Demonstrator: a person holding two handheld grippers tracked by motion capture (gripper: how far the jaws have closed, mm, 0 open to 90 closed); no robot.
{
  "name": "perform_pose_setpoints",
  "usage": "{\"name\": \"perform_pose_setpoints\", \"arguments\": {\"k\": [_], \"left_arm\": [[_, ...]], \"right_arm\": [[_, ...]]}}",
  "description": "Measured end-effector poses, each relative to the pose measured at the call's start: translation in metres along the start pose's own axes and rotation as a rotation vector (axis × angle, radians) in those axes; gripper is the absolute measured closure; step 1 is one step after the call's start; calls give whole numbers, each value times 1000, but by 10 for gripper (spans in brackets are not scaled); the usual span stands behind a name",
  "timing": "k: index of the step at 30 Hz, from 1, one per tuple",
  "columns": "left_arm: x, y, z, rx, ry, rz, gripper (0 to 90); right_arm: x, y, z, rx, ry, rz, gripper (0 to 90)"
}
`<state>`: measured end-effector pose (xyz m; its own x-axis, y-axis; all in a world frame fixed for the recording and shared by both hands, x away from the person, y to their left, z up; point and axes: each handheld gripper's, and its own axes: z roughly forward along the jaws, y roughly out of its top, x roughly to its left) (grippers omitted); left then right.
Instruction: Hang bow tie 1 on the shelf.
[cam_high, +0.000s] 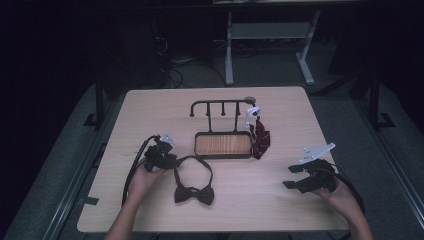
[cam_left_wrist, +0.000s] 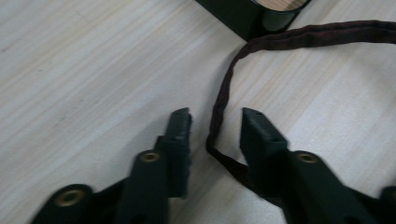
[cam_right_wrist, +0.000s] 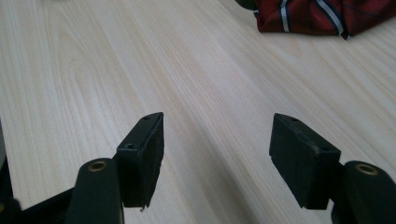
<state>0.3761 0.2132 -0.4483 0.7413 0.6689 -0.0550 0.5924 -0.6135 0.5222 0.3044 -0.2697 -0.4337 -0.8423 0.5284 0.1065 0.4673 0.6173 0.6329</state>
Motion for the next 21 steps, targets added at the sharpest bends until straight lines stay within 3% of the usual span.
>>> {"name": "perform_pose_setpoints", "arguments": {"k": [16, 21], "left_arm": [[1, 0, 0, 13, 2, 49, 871], [1, 0, 0, 13, -18, 48, 891]], "right_arm": [[0, 0, 0, -3, -5, 3, 347], [0, 0, 2, 1, -2, 2, 346]]}}
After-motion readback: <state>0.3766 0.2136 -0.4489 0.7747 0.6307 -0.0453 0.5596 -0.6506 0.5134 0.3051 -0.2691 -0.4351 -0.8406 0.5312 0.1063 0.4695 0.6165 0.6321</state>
